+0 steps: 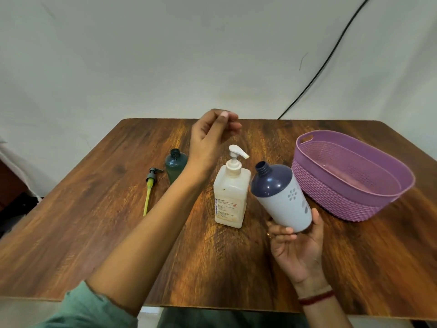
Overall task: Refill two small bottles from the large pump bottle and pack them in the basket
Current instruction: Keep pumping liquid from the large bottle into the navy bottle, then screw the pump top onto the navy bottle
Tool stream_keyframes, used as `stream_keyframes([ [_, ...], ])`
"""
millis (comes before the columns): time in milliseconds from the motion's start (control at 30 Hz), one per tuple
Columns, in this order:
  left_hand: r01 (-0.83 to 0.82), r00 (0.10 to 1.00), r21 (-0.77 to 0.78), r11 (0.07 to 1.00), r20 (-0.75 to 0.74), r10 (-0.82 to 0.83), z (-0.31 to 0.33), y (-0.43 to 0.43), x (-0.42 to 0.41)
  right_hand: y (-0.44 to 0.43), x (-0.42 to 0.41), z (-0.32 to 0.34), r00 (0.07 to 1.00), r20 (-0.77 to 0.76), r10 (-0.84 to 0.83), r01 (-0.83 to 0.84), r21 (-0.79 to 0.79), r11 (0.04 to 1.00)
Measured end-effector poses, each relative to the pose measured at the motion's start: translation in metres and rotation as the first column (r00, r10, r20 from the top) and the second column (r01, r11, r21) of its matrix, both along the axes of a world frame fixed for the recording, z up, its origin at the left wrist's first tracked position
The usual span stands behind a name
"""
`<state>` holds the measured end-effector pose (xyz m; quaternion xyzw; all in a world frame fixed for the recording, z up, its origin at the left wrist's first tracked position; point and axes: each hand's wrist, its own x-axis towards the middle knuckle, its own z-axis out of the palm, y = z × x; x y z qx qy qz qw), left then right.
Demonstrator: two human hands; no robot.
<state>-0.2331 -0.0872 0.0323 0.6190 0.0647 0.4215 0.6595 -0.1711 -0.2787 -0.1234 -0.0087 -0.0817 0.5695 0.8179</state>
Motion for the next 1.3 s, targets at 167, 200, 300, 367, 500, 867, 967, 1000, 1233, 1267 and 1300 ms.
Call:
stream_keyframes([
  [167, -0.129, 0.988, -0.057, 0.99, 0.08, 0.133, -0.018, -0.013, -0.031, -0.003, -0.012, -0.005, 0.995, 0.078, 0.06, -0.065, 0.069, 0.995],
  [200, -0.141, 0.985, -0.05, 0.989, 0.095, 0.145, -0.023, -0.017, -0.037, -0.003, -0.015, -0.005, 0.993, 0.092, 0.071, -0.078, 0.075, 0.994],
  [300, -0.149, 0.985, -0.015, 0.989, 0.088, 0.149, -0.038, -0.031, -0.053, -0.003, -0.025, -0.004, 0.992, 0.088, 0.086, -0.092, 0.07, 0.993],
  [367, -0.13, 0.989, -0.023, 0.991, 0.067, 0.131, -0.048, -0.042, -0.06, -0.001, -0.031, -0.005, 0.994, 0.057, 0.089, -0.093, 0.071, 0.993],
  [500, -0.058, 0.998, -0.02, 0.998, -0.007, 0.058, -0.062, -0.063, -0.073, 0.007, -0.045, 0.003, 0.988, 0.118, 0.097, -0.107, 0.083, 0.991],
  [867, -0.04, 0.996, -0.025, 0.999, -0.078, 0.038, -0.081, -0.073, -0.1, 0.031, -0.084, 0.016, 0.987, 0.122, 0.109, -0.084, -0.188, 0.978],
  [967, -0.098, 0.992, 0.006, 0.995, -0.08, 0.098, -0.082, -0.063, -0.108, 0.039, -0.094, 0.028, 0.98, 0.162, 0.114, -0.062, -0.292, 0.954],
  [1000, -0.114, 0.989, 0.026, 0.993, -0.087, 0.115, -0.082, -0.058, -0.113, 0.042, -0.097, 0.03, 0.977, 0.164, 0.133, -0.073, -0.328, 0.942],
  [1233, -0.182, 0.969, 0.15, 0.972, -0.143, 0.203, -0.081, -0.027, -0.137, 0.045, -0.102, 0.035, 0.978, 0.196, 0.075, 0.025, -0.464, 0.885],
  [1267, -0.2, 0.965, 0.151, 0.968, -0.142, 0.222, -0.083, -0.024, -0.142, 0.046, -0.103, 0.038, 0.973, 0.217, 0.075, 0.043, -0.492, 0.869],
  [1300, -0.219, 0.961, 0.149, 0.964, -0.139, 0.239, -0.084, -0.021, -0.146, 0.047, -0.104, 0.041, 0.969, 0.236, 0.073, 0.063, -0.521, 0.851],
])
